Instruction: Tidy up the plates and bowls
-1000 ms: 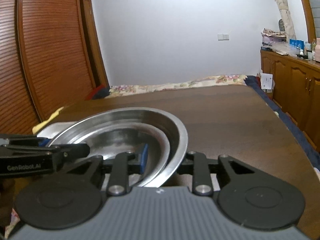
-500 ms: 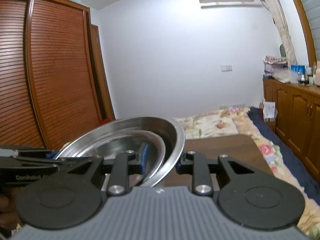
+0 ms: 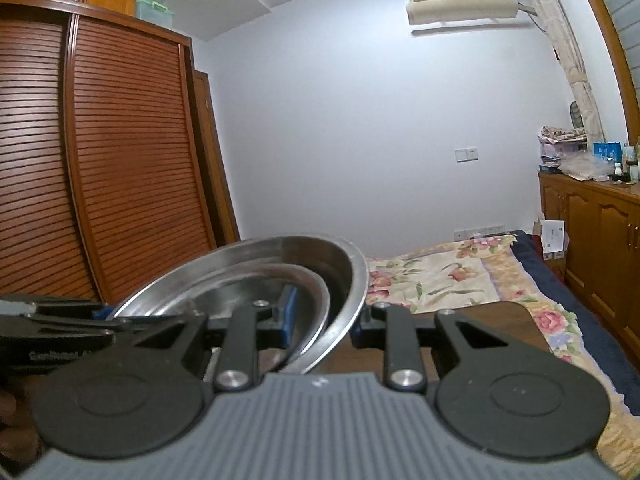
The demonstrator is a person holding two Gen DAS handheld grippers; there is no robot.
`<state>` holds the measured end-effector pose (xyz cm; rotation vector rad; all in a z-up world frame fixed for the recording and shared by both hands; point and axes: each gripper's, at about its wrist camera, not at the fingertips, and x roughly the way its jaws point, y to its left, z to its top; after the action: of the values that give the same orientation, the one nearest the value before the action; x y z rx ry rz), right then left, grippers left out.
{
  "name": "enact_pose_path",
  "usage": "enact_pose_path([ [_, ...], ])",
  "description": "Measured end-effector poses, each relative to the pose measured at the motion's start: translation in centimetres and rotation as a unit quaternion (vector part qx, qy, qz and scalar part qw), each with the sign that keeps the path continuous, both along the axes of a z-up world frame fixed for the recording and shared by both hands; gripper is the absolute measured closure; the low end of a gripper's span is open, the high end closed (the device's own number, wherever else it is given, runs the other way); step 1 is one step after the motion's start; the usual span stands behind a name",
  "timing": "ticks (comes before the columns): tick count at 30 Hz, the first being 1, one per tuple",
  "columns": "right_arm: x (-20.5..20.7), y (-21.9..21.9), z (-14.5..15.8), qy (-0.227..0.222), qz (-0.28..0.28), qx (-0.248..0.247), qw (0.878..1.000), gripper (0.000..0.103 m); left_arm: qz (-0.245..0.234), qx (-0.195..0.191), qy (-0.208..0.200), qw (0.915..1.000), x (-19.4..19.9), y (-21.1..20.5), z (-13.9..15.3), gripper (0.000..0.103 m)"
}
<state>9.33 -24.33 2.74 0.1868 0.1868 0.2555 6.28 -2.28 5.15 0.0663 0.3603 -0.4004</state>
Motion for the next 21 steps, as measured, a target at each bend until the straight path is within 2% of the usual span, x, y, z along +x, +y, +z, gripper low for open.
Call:
enact_pose_path([
  [7,0.4,2.2,0.5,0.000,0.015,-0.002,1.000,0.075,0.018,-0.004,-0.001,0.9998,-0.1,2.5,0.5,0.066],
  [21,1.0,7.0,0.5,0.013,0.057,-0.027,0.998,0.075,0.057,-0.015,0.013,0.9982,-0.7,7.7,-0.6,0.066],
])
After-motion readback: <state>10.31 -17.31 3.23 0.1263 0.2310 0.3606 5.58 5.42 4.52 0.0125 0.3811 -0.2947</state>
